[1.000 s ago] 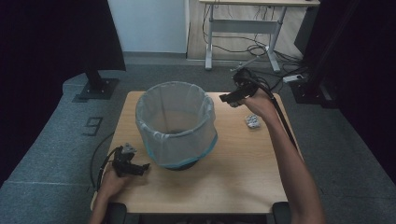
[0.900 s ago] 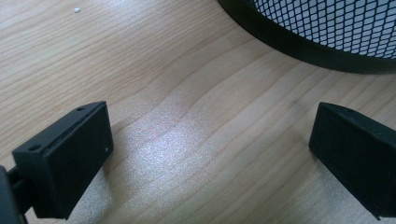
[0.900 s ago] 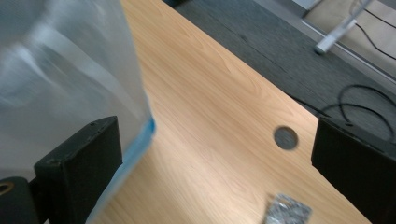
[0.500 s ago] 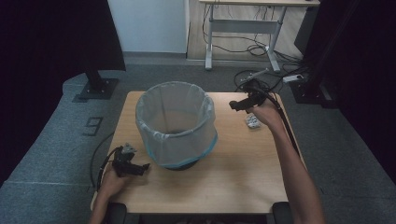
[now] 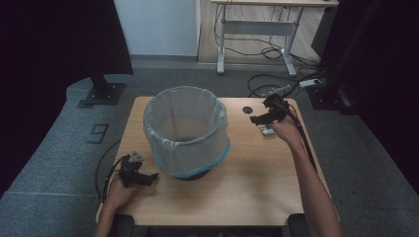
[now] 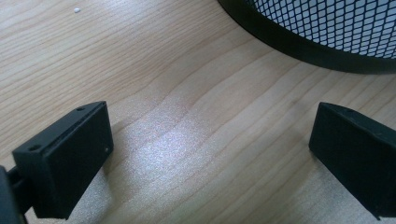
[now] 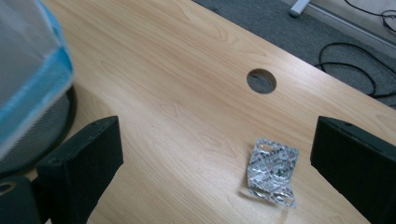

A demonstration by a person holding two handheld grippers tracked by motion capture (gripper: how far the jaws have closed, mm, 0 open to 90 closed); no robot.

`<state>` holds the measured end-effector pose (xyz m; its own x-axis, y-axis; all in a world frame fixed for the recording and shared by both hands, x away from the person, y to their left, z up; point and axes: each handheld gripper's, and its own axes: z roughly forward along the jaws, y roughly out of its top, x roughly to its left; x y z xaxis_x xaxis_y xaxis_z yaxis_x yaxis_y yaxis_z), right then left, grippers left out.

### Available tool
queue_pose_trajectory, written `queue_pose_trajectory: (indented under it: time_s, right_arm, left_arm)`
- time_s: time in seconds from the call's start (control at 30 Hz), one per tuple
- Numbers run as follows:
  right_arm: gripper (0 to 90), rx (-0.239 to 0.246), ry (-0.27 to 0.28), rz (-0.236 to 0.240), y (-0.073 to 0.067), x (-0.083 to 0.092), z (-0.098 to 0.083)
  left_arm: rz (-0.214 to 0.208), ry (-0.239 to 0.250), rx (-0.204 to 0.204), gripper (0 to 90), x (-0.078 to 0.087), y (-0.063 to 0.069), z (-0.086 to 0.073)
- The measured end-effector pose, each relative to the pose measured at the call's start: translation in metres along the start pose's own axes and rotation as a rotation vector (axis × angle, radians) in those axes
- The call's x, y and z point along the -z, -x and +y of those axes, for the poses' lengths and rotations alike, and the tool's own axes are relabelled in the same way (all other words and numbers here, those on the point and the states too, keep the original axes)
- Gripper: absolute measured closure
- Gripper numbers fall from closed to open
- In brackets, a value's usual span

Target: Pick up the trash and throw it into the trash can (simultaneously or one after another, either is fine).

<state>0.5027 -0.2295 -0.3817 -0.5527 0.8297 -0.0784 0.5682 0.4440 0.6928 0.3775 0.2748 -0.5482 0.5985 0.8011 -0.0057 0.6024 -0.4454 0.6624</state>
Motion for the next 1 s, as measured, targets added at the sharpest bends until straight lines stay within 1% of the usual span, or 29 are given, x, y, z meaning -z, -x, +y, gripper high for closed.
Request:
queue_pose_trajectory:
  time_s: [0.2,0.57,0.73,1.0]
  right_arm:
    - [1.6,-0.029,-0.009,-0.024,0.006,-0.011,-0.020]
    - [1.6,-0.075,-0.034,-0.087,0.019,-0.036,-0.061]
    - [1.6,-0.099,-0.050,-0.101,0.023,-0.047,-0.080]
    - [1.8,-0.159,-0.083,-0.125,0.031,-0.068,-0.108]
  left_arm:
    - [0.000,0.000,0.000,0.0,0.000,0.000,0.000]
    - [0.000,0.000,0.000,0.0,0.000,0.000,0.000]
    - [0.000,0.000,0.000,0.0,0.000,0.000,0.000]
    - [0.000,0.000,0.000,0.0,0.000,0.000,0.000]
